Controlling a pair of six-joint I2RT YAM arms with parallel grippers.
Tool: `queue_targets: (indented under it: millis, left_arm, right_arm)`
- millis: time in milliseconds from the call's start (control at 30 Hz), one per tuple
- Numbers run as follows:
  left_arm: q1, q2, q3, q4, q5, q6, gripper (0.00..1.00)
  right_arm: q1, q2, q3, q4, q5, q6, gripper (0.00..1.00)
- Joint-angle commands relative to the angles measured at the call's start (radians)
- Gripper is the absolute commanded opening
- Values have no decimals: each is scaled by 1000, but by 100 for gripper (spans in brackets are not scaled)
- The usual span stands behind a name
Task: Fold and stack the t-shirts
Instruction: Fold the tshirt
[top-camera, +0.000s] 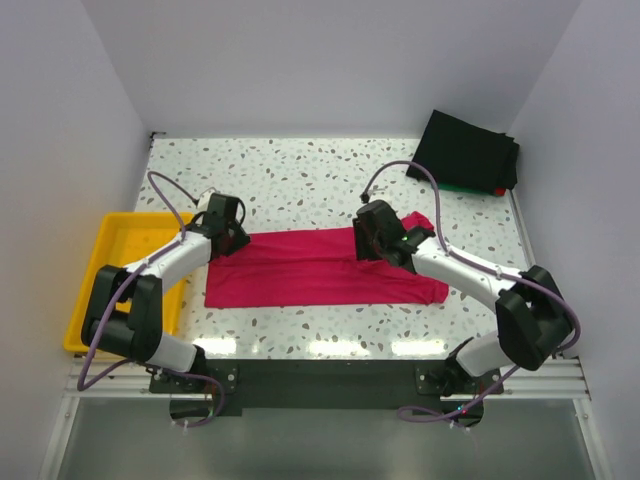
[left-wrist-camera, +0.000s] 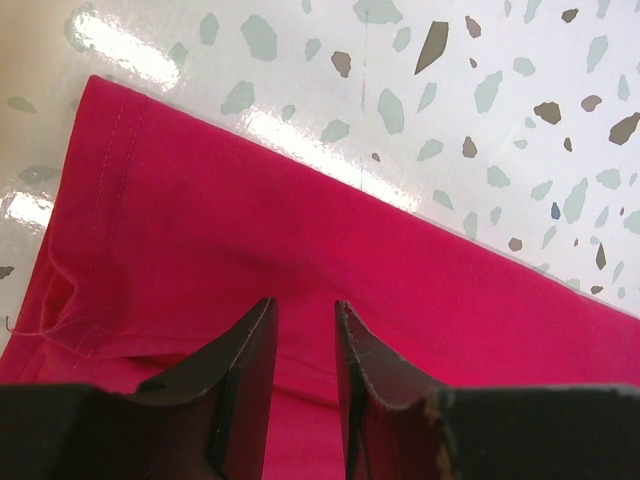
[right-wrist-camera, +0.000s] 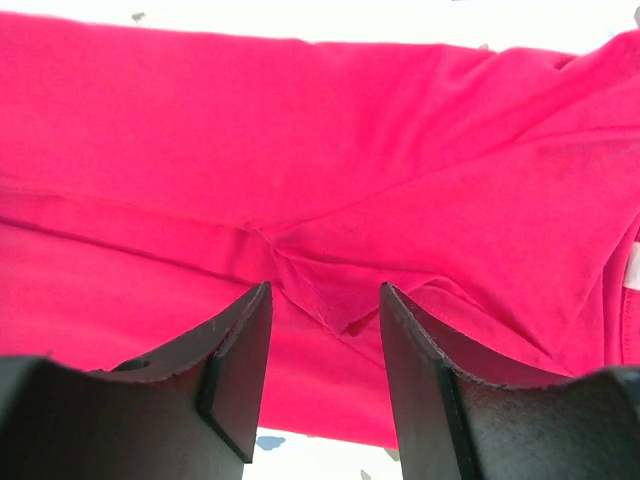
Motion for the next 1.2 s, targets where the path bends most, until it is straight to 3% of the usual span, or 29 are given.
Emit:
queue_targets:
  millis: [0,700,1167]
  left_arm:
    - [-7,-32,12,36,-1,31,34]
    - [-7,-12,11,50,13,33,34]
    - [-7,8,9,62,14,34,34]
  right_arm:
    - [5,18,36,-51,33,-58,51]
    - [31,121,22,-62,13,-17,39]
    - [41,131,21,-56,-21,9,11]
